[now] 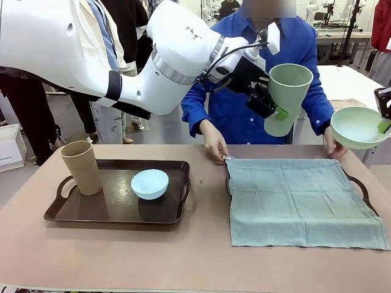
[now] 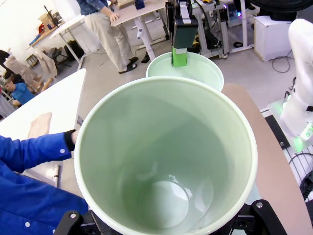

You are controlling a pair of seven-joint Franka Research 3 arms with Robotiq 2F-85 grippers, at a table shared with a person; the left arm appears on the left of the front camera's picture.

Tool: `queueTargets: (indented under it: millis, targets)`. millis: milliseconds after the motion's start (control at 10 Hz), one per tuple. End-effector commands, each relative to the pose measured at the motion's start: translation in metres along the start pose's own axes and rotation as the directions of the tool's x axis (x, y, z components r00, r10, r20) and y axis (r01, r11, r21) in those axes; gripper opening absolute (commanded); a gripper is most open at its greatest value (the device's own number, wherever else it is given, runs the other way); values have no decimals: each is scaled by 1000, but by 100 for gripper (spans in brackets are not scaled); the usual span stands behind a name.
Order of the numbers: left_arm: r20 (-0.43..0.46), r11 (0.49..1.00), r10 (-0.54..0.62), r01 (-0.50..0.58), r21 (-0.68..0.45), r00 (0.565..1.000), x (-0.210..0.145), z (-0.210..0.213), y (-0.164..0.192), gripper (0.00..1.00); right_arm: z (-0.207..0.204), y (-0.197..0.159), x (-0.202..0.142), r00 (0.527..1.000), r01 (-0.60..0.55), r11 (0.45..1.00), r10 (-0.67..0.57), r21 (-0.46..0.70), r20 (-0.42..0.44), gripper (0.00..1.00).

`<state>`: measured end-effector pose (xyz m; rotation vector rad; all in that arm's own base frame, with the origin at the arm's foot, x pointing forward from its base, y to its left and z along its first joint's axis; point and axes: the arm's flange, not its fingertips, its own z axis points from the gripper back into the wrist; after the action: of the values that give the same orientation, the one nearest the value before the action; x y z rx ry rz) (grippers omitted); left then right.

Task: Set up a tray with a mat and arrange the tableware.
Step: Place the Picnic Bowl and Reusable plastic cup back onto the Handle tray in front of the human's position.

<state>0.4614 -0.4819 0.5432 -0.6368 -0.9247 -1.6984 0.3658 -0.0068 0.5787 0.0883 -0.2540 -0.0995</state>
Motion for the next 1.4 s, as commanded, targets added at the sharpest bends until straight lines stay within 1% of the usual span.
queueTargets:
  millis: [0, 200, 300, 400, 500, 700, 800, 1000, 1100, 1300]
  targets:
    - [1, 1000, -6, 6, -8, 1000, 3, 2, 1, 27, 1, 0, 1, 1000, 5, 1000, -5, 0, 5, 0]
    - [1, 1000, -6, 6, -8, 1000, 3, 2, 1, 27, 1, 0, 1, 1000, 5, 1000, -5, 0, 5, 0]
    - [1, 1000, -6, 6, -8, 1000, 3, 2, 1, 27, 0, 0, 0, 1000, 0, 1000, 0, 0, 0, 4]
    - [0, 1000, 0, 0, 0, 1000, 0, 0, 0, 85, -16, 1, 4, 998, -42, 999, 42, 6, -36, 4]
    - [21, 1000, 22, -21, -10, 1000, -16, -8, 0, 85, -32, 0, 10, 996, -73, 997, 74, 30, -41, 4]
    - [63, 997, 56, -52, -57, 996, -44, -24, -5, 85, -67, -4, 21, 994, -77, 996, 80, 49, -80, 4]
    - [43, 994, 77, -73, -87, 996, -61, -35, -8, 85, -85, -4, 24, 992, -79, 996, 83, 46, -96, 4]
    - [55, 986, 122, -114, -123, 991, -91, -54, -12, 85, -120, -2, 29, 986, -101, 994, 105, 40, -127, 4]
    - [40, 984, 118, -112, -139, 992, -101, -59, -11, 85, -138, -2, 34, 985, -101, 994, 106, 45, -138, 4]
    - [64, 979, 136, -125, -163, 989, -118, -69, -13, 85, -163, -3, 37, 983, -101, 994, 106, 38, -152, 4]
